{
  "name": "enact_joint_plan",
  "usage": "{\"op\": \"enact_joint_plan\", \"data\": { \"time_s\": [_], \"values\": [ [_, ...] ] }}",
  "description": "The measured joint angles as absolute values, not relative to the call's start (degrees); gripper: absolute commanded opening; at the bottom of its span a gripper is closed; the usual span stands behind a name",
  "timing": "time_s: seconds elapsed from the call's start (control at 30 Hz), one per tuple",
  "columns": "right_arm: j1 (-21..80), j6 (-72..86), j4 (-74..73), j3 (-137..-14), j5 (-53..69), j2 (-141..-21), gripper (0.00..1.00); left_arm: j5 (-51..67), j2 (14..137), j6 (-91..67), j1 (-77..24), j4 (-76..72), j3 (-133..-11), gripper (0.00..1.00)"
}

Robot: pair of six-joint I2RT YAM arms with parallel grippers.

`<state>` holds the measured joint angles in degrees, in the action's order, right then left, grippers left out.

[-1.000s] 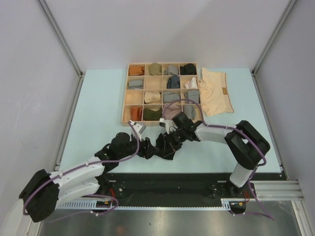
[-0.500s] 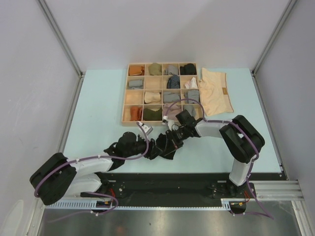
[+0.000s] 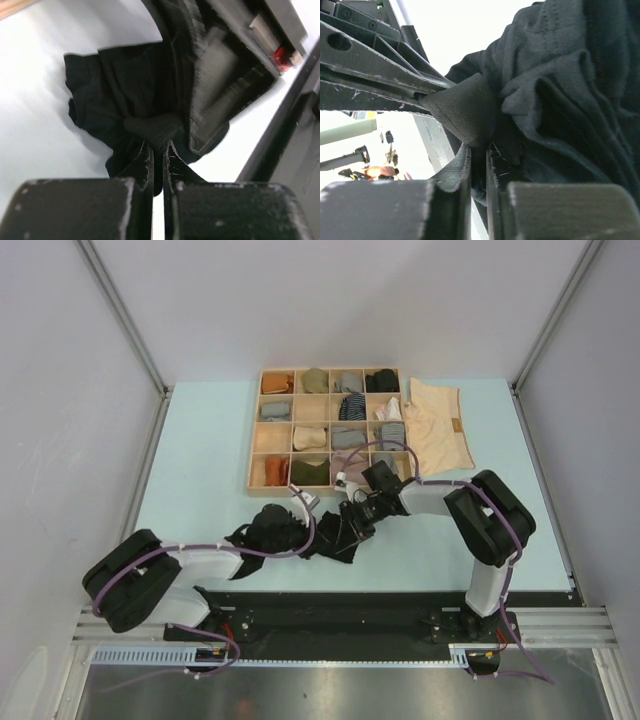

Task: Roll the underwear
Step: Roll the underwear to the center of the board.

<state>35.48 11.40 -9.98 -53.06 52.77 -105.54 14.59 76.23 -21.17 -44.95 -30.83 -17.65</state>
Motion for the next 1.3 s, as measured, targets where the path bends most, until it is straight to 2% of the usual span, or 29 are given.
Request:
{"op": "enact_joint_plan", "data": {
  "time_s": [0.03,0.07,0.1,0.17,0.43,0.7,0.93,1.23,1.3],
  "values": [
    [35.3,11.8,-10.2,-53.1,52.6,-105.4,0.50,14.3,77.0,-21.3,-44.9,-30.1,-18.7,0.00],
    [35.0,11.4,-10.2,-53.1,52.0,-105.1,0.63,13.9,78.0,-21.6,-44.9,-29.2,-19.9,0.00],
    [34.6,11.1,-10.9,-53.1,50.7,-104.5,0.67,13.6,79.0,-21.8,-44.9,-28.4,-21.1,0.00],
    [33.8,10.7,-12.3,-53.0,49.0,-103.0,0.69,12.9,80.9,-22.4,-44.6,-26.8,-23.3,0.00],
    [33.5,8.2,-17.8,-53.0,35.3,-91.4,0.70,15.5,86.1,-26.7,-40.9,-23.4,-28.0,0.00],
    [46.1,4.1,-17.9,-52.9,16.4,-82.2,0.70,23.0,90.1,-30.9,-36.8,-26.2,-28.7,0.00],
    [53.4,0.3,-15.0,-50.7,5.7,-82.3,0.68,28.4,93.6,-33.1,-34.5,-27.8,-30.2,0.00],
    [55.4,-1.9,-11.2,-49.0,1.5,-88.1,0.65,32.6,95.8,-34.7,-32.4,-28.6,-31.0,0.00],
    [55.5,-2.0,-10.5,-49.0,0.4,-89.3,0.66,33.0,95.9,-35.1,-32.2,-28.8,-31.0,0.08]
  ]
}}
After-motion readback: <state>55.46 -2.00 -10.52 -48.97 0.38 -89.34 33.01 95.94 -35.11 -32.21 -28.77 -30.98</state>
